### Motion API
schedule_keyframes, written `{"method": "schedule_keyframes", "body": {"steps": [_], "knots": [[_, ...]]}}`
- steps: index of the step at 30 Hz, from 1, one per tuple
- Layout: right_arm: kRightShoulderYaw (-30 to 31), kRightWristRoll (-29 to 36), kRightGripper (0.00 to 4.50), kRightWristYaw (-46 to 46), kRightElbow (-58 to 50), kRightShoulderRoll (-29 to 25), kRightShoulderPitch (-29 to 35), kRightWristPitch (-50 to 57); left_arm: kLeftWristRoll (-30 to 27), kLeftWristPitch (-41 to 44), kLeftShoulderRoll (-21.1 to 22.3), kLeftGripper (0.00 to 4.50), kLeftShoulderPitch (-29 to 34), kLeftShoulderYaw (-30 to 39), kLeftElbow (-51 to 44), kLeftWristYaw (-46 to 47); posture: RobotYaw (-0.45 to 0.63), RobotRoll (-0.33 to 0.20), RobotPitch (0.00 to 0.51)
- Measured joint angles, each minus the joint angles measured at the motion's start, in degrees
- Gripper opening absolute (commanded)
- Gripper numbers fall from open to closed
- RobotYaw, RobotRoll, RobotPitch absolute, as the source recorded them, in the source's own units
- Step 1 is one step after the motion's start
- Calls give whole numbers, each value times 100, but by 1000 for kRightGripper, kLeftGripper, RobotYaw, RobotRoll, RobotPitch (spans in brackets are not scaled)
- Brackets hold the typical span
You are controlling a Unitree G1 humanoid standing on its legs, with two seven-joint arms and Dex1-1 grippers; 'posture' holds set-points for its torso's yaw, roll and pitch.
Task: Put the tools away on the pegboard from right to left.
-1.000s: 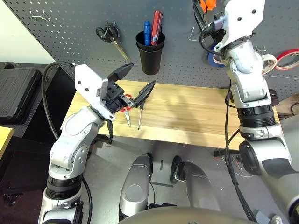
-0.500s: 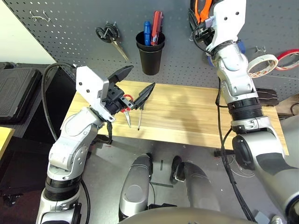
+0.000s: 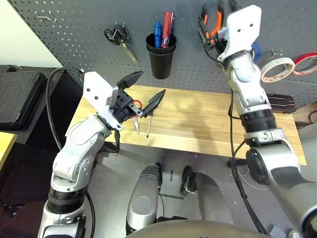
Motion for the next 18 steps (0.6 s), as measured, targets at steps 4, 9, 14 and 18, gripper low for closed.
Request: {"method": "schedule_keyframes", "body": {"steps": [4,9,14,18], "knots": [[-3,157,4487,400,-703,-258,680,-164,2,156,81,4500,18,-8,8,-14,321,0,205],[11,475,4487,1051,-1679,-618,1895,314,32,549,242,4500,-9,-38,103,25,308,0,209],[108,700,4487,1592,-2197,-865,2903,1832,316,911,531,4500,7,-257,331,51,292,0,217],[169,981,4487,2129,-2199,-1077,3137,2771,587,971,507,4500,131,-471,483,110,285,0,223]]}}
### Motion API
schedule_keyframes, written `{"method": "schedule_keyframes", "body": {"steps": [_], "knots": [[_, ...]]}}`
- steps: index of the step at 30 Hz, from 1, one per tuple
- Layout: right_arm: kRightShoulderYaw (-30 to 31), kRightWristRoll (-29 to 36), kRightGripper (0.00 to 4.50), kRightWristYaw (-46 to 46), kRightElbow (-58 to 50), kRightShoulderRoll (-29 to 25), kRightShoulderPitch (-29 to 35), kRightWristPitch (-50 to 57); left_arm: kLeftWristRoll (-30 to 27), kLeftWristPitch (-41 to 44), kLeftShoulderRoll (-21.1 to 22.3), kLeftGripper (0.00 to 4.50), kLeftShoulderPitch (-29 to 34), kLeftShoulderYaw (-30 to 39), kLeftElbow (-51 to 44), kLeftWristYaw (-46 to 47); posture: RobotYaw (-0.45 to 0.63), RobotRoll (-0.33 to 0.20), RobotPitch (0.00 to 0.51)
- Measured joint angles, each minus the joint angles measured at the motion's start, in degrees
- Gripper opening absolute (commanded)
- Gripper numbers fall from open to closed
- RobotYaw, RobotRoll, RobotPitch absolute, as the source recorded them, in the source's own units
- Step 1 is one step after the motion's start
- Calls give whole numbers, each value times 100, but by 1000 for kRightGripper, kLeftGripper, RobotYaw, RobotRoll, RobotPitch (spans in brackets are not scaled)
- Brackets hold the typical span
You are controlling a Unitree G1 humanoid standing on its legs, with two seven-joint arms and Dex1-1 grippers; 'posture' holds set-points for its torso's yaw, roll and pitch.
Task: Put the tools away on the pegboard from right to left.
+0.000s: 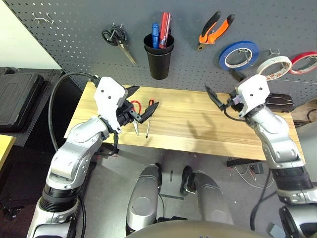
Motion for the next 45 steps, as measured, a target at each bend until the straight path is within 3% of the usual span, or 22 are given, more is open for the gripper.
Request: {"method": "schedule_keyframes", "body": {"steps": [5,12,19,28,45], "knots": [[200,102,4487,696,59,-248,145,204,401,7,-327,4500,-8,-118,428,336,280,0,231],[298,71,4487,900,66,-266,305,317,778,-55,-891,4500,-294,-208,1298,759,273,0,251],[591,-63,4487,1108,254,-326,431,505,1196,-345,-1450,4500,-833,-396,2851,949,245,0,266],[998,-264,4487,1309,352,-291,446,588,1549,-749,-1661,4500,-1821,-276,4903,1188,204,0,286],[1004,-514,4487,1126,-35,-303,929,824,1678,-337,-2287,4500,-3256,-93,7464,1328,129,0,327]]}}
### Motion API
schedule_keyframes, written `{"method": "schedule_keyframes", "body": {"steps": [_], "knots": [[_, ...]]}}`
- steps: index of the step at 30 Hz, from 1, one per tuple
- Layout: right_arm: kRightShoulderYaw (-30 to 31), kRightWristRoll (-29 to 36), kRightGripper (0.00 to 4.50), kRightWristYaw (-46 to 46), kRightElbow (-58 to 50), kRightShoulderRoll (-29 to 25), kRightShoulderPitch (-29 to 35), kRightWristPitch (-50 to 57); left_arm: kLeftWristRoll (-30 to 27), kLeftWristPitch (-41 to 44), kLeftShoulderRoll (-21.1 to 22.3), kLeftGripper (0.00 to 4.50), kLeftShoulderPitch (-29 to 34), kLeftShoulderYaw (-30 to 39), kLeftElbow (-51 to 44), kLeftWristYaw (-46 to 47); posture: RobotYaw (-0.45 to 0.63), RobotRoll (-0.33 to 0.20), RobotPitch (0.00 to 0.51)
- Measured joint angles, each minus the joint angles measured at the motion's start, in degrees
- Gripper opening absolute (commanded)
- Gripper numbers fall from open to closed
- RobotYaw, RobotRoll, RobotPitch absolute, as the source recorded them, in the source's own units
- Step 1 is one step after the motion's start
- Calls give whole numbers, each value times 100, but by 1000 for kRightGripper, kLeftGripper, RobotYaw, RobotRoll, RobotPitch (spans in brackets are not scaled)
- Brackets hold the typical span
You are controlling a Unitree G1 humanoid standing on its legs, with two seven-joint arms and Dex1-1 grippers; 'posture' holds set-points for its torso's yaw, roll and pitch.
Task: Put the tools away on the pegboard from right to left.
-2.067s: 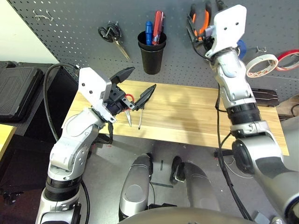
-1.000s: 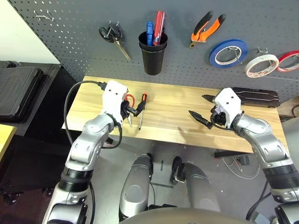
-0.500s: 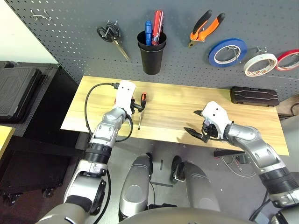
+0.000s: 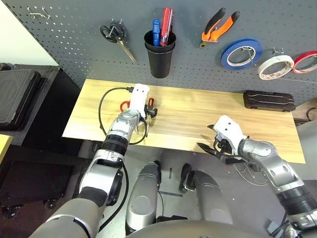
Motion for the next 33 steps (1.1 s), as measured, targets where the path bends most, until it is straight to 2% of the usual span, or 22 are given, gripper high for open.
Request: {"method": "schedule_keyframes", "body": {"steps": [11,14,16,22,23,28,33], "knots": [[-1,-38,4487,-42,-244,-12,134,138,125,-452,-72,4500,-604,143,1280,297,96,0,337],[-1,-37,4500,-40,-322,-40,155,169,165,-549,-61,3876,-658,148,1442,350,96,0,337],[-2,-36,4500,-36,-363,-55,162,188,200,-618,-36,3201,-672,179,1513,382,97,0,337],[-10,-6,4500,9,-370,-89,100,186,244,-715,-49,723,-655,244,1523,372,126,0,325],[-21,12,4500,12,-369,-80,84,173,243,-715,-55,488,-641,254,1495,368,133,0,322],[-76,213,4500,40,-307,66,-48,-5,172,-548,-44,491,-305,353,932,242,169,0,302],[-289,455,4500,90,-35,178,-171,-292,-55,371,-51,491,575,441,-861,103,204,0,273]]}}
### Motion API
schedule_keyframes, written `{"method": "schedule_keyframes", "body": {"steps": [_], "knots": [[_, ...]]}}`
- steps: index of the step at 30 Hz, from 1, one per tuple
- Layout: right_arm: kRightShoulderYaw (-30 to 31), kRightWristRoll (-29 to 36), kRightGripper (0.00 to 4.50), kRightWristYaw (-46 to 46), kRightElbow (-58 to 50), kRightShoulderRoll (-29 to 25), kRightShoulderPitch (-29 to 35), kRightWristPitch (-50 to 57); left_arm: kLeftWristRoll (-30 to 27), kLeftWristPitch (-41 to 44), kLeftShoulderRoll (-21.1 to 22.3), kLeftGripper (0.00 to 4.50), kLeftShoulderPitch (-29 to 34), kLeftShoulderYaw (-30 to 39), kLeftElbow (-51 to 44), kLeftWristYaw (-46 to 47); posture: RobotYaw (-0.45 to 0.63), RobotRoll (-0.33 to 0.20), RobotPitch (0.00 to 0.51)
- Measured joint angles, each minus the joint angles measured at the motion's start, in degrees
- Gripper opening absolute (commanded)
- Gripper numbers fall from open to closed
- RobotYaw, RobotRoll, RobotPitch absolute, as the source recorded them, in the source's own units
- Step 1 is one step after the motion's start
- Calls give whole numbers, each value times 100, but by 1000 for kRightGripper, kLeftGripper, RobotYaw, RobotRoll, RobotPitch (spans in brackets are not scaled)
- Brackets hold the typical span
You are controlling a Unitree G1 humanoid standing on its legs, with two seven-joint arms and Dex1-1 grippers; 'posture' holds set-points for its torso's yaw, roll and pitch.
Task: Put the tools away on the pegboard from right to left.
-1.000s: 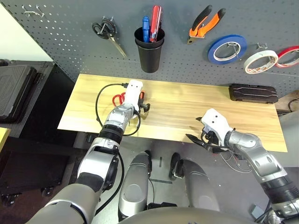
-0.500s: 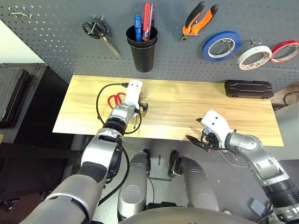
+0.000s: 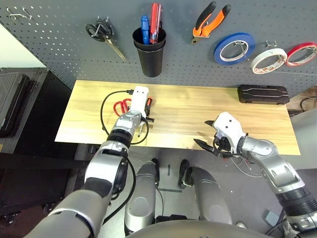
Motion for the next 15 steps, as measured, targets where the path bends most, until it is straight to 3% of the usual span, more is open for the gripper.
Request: {"method": "schedule_keyframes", "body": {"steps": [9,15], "knots": [[-676,726,4500,228,359,384,-128,-1189,-671,1585,-137,491,1434,352,-3770,-6,238,0,226],[-903,1096,4500,643,806,634,-82,-2415,-1227,1846,-209,491,1879,768,-5094,-33,251,0,203]]}}
